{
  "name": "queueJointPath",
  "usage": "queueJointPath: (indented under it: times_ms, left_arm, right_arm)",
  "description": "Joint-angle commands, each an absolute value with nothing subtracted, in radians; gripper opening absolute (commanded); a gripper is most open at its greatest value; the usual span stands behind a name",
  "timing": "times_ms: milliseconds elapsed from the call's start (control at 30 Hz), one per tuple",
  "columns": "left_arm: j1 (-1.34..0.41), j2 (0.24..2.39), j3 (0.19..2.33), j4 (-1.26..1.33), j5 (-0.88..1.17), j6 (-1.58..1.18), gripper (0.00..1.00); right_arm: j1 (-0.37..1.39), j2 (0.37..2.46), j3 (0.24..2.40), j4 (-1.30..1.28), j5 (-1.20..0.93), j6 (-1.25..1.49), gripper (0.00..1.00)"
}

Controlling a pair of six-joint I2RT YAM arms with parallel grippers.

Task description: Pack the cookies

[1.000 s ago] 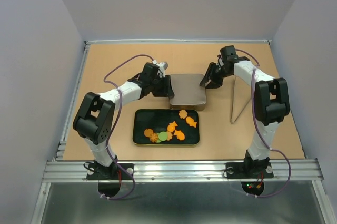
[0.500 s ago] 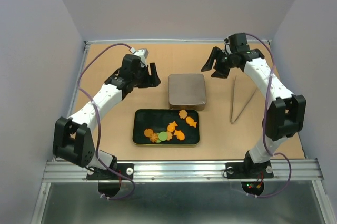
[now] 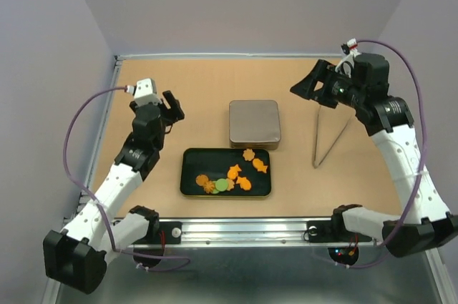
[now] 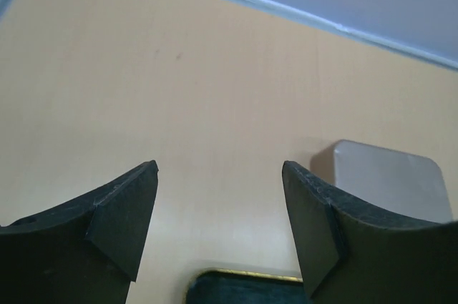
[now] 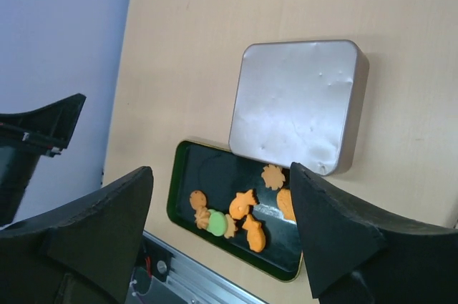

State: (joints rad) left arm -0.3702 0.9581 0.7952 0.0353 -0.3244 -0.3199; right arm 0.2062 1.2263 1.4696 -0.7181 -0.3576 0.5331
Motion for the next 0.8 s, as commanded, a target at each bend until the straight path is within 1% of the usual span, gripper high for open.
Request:
queueJointPath:
  times_ms: [0,67,100,133,200,233,367,467,500,633,700,733,767]
  left_arm:
    - [-0.368,0.865,0.544,0.499,-0.511,-0.16,0.81]
    - [-0.367,0.853,0.413,0.625,-0.518,-0.071,0.81]
    - [-0.368,0.86,0.384,0.673,-0.534,-0.042,0.81]
    - [-0.368,0.873,0.361,0.74,-0.552,-0.005,0.84]
    - [-0.365,0.923,0.307,0.8,-0.607,0.037,0.89]
    - [-0.361,0.943,0.29,0.872,-0.617,0.046,0.92]
    - [-0.316,1.073,0.204,1.125,-0.551,0.054,0.94]
    - [-0.293,1.161,0.198,1.218,-0.546,0.06,0.96]
    - [-0.275,1.205,0.251,1.178,-0.532,0.058,0.96]
    - [-0.25,1.354,0.31,1.325,-0.43,0.184,0.96]
    - [-0.238,1.437,0.337,1.354,-0.428,0.209,0.96]
    - [-0.226,1.442,0.356,1.336,-0.448,0.163,0.97]
    - [-0.18,1.428,0.385,1.266,-0.413,0.123,0.96]
  right_arm:
    - [0.21,1.125,1.352,-0.663,-0.339,0.505,0.84]
    - [0.21,1.063,1.31,-0.625,-0.331,0.511,0.86]
    - [0.21,1.063,1.289,-0.609,-0.324,0.515,0.87]
    - [0.21,1.024,1.27,-0.595,-0.315,0.521,0.94]
    - [0.21,0.983,1.223,-0.557,-0.275,0.541,0.97]
    - [0.21,0.95,1.209,-0.545,-0.255,0.555,1.0]
    - [0.21,0.91,1.18,-0.522,-0.164,0.586,1.0]
    - [0.21,0.917,1.181,-0.523,-0.187,0.581,1.0]
    - [0.21,0.92,1.181,-0.523,-0.204,0.584,1.0]
    - [0.21,0.936,1.175,-0.522,-0.219,0.607,1.0]
    - [0.21,0.948,1.175,-0.52,-0.222,0.607,1.0]
    - [0.21,0.963,1.175,-0.52,-0.222,0.606,1.0]
    - [0.21,0.969,1.177,-0.52,-0.222,0.594,1.0]
